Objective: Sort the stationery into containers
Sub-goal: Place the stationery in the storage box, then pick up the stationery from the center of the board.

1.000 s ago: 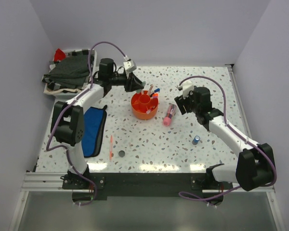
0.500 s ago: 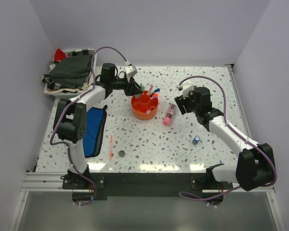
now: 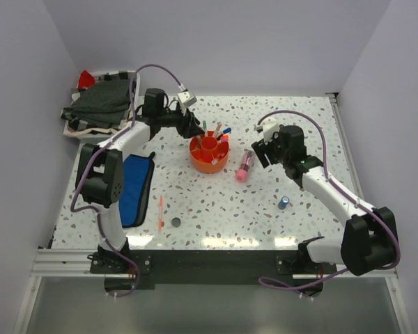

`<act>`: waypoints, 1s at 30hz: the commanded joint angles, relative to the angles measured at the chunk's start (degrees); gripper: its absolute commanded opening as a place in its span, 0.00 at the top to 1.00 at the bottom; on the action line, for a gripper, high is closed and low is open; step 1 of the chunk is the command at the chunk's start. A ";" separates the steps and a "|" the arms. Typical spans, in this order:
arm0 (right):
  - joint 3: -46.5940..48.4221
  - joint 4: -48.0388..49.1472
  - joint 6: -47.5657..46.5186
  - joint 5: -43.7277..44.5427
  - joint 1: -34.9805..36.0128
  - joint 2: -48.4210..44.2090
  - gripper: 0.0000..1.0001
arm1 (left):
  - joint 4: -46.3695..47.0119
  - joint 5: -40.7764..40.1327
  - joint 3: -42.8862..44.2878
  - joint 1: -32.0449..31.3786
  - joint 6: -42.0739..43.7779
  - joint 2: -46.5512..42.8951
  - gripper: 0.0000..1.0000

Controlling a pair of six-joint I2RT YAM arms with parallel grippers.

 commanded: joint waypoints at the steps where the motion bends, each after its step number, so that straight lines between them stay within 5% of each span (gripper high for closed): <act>1: 6.30 -16.58 -6.59 -5.20 -0.29 -1.57 0.23 | -4.77 -1.02 6.43 1.21 -0.26 -7.81 0.36; 3: 8.50 -24.08 -9.15 -7.75 -0.46 -2.10 0.22 | -10.64 -2.25 8.02 1.38 1.06 -9.22 0.28; 4: 8.94 -30.56 -11.34 -9.07 -0.55 -2.88 0.21 | -12.42 -7.05 9.07 1.47 1.42 -9.66 0.00; 8: 9.04 -42.47 -16.01 -12.16 -0.99 -4.90 0.18 | -22.43 -31.67 14.35 -2.29 -2.54 -10.54 0.00; 13: 3.86 -48.46 -22.51 -9.18 -0.99 -9.30 0.15 | -18.33 -55.40 6.29 -5.21 -6.73 -15.37 0.00; 30: -8.01 -39.24 -25.51 -6.01 -1.43 -11.77 0.17 | -25.36 -44.10 7.15 -4.77 -4.29 -15.99 0.00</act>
